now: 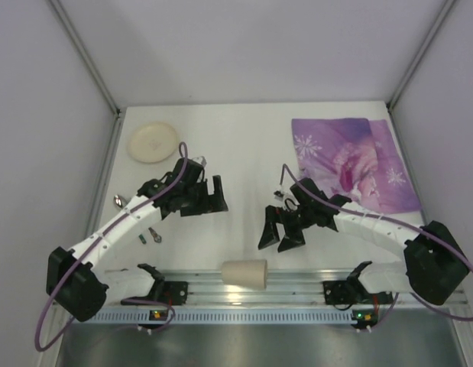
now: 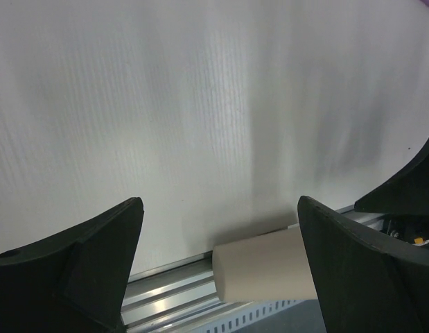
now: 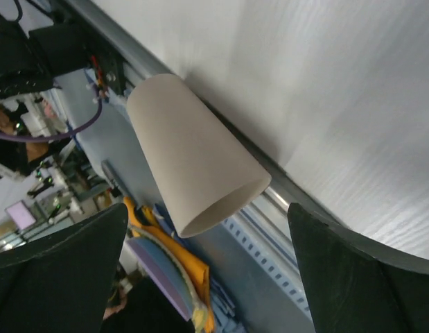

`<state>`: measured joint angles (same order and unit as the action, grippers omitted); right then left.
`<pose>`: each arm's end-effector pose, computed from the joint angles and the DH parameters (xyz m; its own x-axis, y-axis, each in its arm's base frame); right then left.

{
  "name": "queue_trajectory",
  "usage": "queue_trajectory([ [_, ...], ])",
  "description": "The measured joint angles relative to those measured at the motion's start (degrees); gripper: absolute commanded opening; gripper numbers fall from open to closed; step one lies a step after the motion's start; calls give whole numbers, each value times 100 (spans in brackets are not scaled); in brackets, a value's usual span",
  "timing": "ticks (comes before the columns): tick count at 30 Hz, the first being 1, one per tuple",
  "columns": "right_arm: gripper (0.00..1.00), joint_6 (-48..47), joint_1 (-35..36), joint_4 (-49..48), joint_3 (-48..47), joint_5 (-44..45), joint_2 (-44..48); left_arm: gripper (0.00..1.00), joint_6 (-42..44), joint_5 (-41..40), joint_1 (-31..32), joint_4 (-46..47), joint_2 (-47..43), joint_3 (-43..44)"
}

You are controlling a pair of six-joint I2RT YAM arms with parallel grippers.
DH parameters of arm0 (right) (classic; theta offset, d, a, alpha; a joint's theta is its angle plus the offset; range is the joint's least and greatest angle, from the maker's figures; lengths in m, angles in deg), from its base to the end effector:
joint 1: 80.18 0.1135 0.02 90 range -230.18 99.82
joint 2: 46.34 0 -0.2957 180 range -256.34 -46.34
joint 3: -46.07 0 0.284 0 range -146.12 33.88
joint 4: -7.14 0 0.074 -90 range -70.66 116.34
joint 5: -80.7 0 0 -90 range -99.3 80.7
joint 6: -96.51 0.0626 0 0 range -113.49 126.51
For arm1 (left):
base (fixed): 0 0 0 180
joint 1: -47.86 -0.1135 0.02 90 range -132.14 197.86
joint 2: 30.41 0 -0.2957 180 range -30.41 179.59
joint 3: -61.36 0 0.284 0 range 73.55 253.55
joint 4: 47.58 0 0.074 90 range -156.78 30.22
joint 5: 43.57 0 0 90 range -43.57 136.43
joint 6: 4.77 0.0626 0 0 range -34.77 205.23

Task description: Set the dinner table for one person

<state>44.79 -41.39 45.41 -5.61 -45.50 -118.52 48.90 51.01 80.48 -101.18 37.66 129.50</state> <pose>0.1796 0.1917 0.1891 -0.9842 -0.1497 -0.0941 -0.1713 0.6750 0.7176 0.2286 -0.1523 0.2785 -0.8877 -0.1330 -0.4408 0.0638 0.9126 -0.4039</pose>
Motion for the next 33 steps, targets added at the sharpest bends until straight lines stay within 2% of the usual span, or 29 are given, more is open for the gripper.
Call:
queue_trajectory([
  [4, 100, 232, 162, -245, 35, -494, -173, 98, -107, 4, 4, -44, -68, -321],
  [8, 100, 243, 227, 109, -188, -667, -129, 98, -129, 2, 24, -245, -127, -354],
  [14, 100, 511, 426, 448, -330, -802, 417, 94, -127, 57, 76, -855, -597, -354],
  [21, 100, 1082, 1211, 1333, -319, -579, 1377, 93, -122, 844, 216, -1628, -1526, -374],
  [26, 100, 1777, 1270, 658, 63, -306, 2063, 93, -173, 1414, 247, -1753, -2363, -791],
  [28, 100, 1884, 1322, 409, 146, -96, 1812, 93, -251, 1528, 247, -1764, -2494, -1038],
  [33, 100, 1810, 1598, -79, 129, 581, 289, 92, -463, 1665, 247, -1716, -2643, -1495],
])
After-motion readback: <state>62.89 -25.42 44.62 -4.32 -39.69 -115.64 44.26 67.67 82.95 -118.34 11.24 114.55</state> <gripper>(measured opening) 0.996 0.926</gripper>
